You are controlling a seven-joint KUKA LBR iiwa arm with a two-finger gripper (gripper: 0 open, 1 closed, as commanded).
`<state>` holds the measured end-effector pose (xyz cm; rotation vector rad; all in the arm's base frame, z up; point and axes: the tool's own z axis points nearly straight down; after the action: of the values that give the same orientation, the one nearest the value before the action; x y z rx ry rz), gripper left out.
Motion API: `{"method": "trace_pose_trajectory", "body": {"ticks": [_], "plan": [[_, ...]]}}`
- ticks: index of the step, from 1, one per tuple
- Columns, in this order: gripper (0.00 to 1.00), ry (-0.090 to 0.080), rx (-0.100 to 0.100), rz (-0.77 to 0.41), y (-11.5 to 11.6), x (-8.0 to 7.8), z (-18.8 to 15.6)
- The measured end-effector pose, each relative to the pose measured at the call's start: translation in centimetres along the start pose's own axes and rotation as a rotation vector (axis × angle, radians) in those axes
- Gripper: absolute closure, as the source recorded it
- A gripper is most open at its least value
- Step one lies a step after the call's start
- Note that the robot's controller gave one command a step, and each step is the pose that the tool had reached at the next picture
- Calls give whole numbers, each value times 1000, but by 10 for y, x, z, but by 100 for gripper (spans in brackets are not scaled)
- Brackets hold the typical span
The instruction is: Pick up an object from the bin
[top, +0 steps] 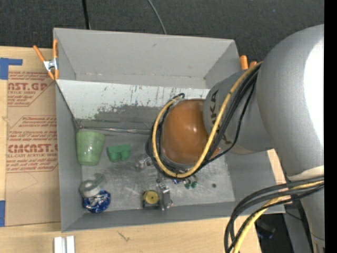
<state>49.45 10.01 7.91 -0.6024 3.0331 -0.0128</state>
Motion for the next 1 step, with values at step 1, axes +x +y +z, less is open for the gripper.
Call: {"method": "trace_pose_trajectory", "body": {"ticks": [1], "plan": [[100, 37, -9, 4, 3, 9, 2]]}}
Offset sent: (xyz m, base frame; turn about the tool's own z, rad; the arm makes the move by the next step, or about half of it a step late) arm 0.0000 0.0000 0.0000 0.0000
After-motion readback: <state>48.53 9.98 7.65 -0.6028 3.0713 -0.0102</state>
